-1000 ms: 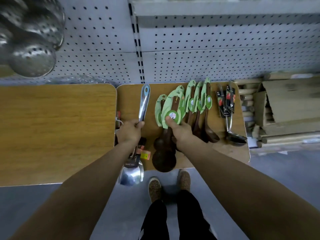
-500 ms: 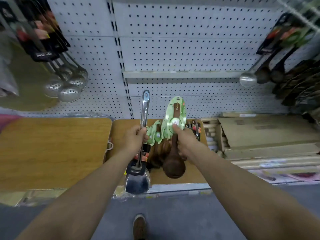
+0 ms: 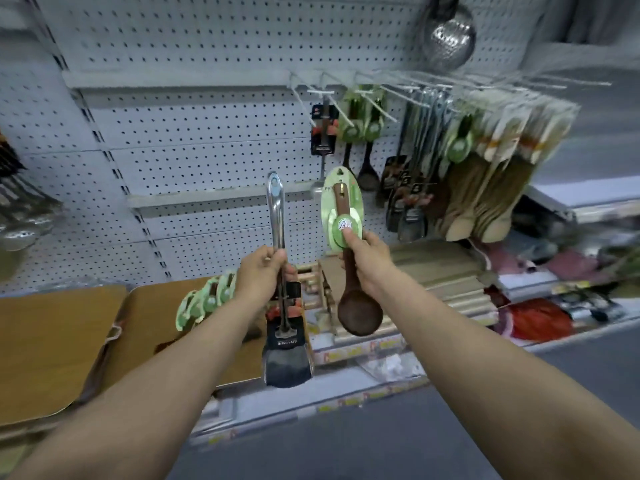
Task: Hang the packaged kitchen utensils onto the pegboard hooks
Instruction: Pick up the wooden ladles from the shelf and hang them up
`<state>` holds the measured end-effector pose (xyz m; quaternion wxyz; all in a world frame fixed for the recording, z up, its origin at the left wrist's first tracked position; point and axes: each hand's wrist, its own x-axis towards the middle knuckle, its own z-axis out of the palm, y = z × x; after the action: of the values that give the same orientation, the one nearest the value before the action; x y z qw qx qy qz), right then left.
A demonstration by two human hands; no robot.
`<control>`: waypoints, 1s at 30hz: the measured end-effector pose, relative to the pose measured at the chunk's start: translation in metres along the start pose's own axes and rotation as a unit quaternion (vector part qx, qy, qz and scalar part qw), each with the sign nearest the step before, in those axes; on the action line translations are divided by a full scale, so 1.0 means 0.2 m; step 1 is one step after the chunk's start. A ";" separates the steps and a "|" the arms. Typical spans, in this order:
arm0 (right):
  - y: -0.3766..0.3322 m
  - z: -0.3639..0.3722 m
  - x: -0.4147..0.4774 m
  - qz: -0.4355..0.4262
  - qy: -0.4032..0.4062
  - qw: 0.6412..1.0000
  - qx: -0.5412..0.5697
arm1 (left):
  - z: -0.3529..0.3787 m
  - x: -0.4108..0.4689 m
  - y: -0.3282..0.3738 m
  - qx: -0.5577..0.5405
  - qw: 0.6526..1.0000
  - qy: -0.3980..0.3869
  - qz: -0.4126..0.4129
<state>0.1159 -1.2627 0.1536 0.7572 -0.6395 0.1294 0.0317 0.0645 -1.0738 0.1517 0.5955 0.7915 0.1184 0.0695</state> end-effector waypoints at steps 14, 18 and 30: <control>-0.30 -0.72 0.25 -0.064 0.086 0.994 0.031 | 0.77 0.18 0.44 -0.027 0.992 -0.108 0.063; -0.37 -0.92 0.32 -0.075 0.108 0.990 0.046 | 0.99 0.20 0.52 -0.035 0.988 -0.127 0.082; -0.62 -1.49 0.73 -0.070 0.042 0.997 0.009 | 1.63 0.31 0.71 -0.070 0.991 -0.092 0.071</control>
<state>0.2362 -1.5922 0.1933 0.7572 -0.6409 0.1159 -0.0495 0.2207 -1.3958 0.1947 0.6516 0.7571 0.0011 0.0468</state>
